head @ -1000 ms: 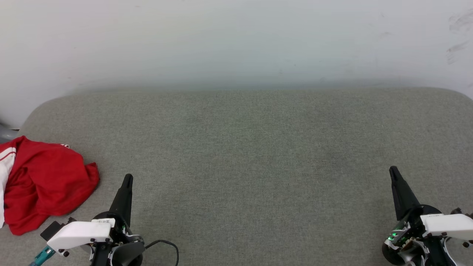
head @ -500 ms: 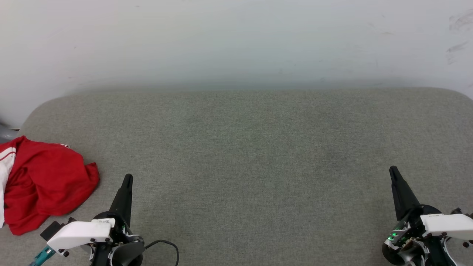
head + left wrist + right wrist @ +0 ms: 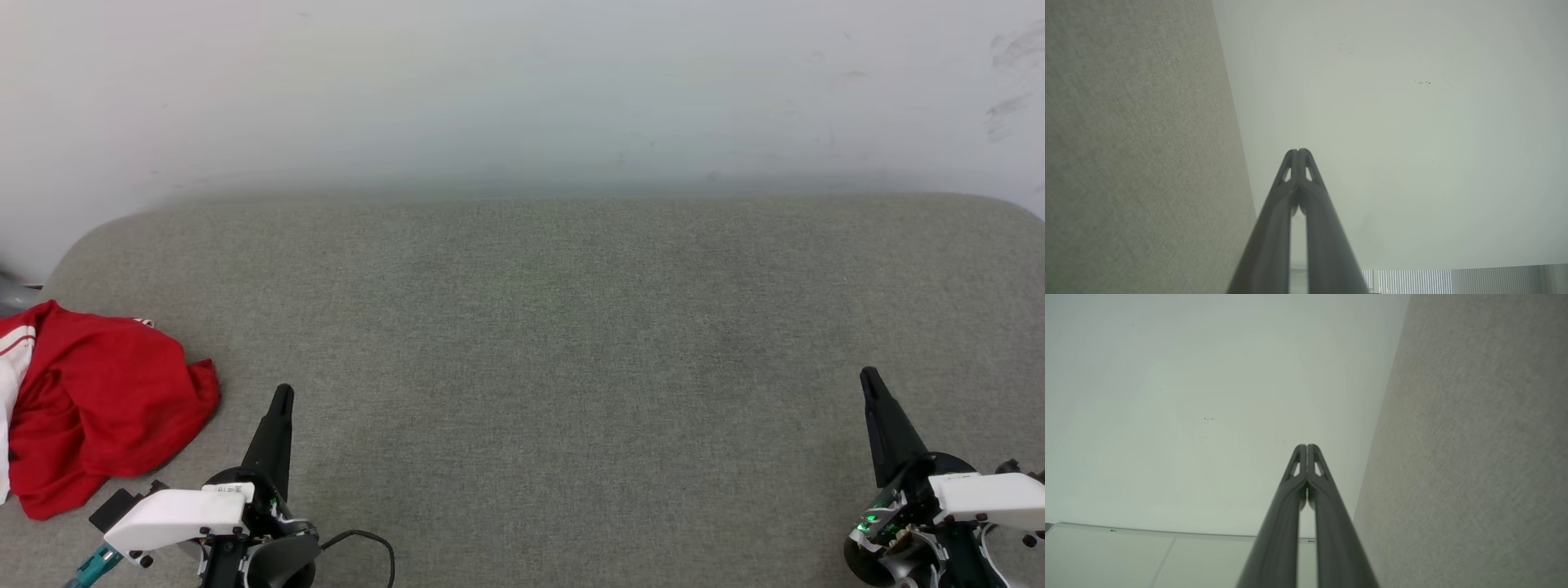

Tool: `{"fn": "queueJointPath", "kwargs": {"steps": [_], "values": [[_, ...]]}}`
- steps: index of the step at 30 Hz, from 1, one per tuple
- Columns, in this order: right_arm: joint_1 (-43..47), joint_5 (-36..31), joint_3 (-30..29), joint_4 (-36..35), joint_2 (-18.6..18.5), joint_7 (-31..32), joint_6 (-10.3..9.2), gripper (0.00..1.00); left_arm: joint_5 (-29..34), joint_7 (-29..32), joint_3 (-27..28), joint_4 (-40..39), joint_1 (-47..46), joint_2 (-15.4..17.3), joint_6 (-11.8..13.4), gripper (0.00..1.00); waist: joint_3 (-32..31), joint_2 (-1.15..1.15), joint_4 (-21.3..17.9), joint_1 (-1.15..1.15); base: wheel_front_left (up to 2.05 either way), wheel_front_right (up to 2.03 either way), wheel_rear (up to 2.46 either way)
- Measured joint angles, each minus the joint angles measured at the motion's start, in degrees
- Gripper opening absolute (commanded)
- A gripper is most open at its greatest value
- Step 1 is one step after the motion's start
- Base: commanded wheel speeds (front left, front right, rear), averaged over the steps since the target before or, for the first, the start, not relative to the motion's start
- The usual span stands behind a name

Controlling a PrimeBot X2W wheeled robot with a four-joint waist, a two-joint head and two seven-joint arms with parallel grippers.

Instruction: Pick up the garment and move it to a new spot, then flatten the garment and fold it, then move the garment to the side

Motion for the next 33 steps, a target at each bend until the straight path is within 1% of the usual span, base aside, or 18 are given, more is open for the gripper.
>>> {"fn": "queueJointPath", "kwargs": {"steps": [4,5,10,24,28,33], "values": [[0.0,0.0,0.0,0.0,0.0,0.0,0.0,0.0,0.0,0.0,0.0,0.0,0.0,0.0,0.0,0.0,0.0,0.0,0.0,0.0,0.0,0.0,0.0],[0.14,-0.01,0.01,0.22,0.0,0.0,0.0,1.0,0.0,-0.01,-0.07,0.23,0.1,-0.01,0.0,1.0,0.0,0.0,0.0,0.0,0.0,0.0,0.0],[2.18,-0.12,0.22,1.51,0.08,-0.46,-0.02,1.0,0.02,-0.37,-0.92,1.67,1.99,-0.13,0.02,1.0,0.01,0.0,0.0,0.0,0.0,0.0,0.0],[3.22,-2.46,2.49,-2.7,0.1,-4.35,-0.01,1.0,1.47,-4.34,-6.65,-1.27,1.96,-0.14,0.01,1.0,0.02,0.0,0.12,0.0,0.0,0.0,0.0],[3.66,-4.22,3.2,-3.98,0.09,-5.39,-0.01,1.0,2.15,-5.37,-7.82,-2.4,1.95,-0.14,0.01,1.0,0.02,0.0,0.19,0.0,0.0,0.0,0.0],[3.77,-7.89,3.76,-5.39,-0.05,-6.57,-0.01,1.0,4.55,-6.6,-8.46,-4.22,1.94,-0.13,0.01,1.0,0.01,0.0,0.29,0.0,0.0,0.0,0.0]]}}
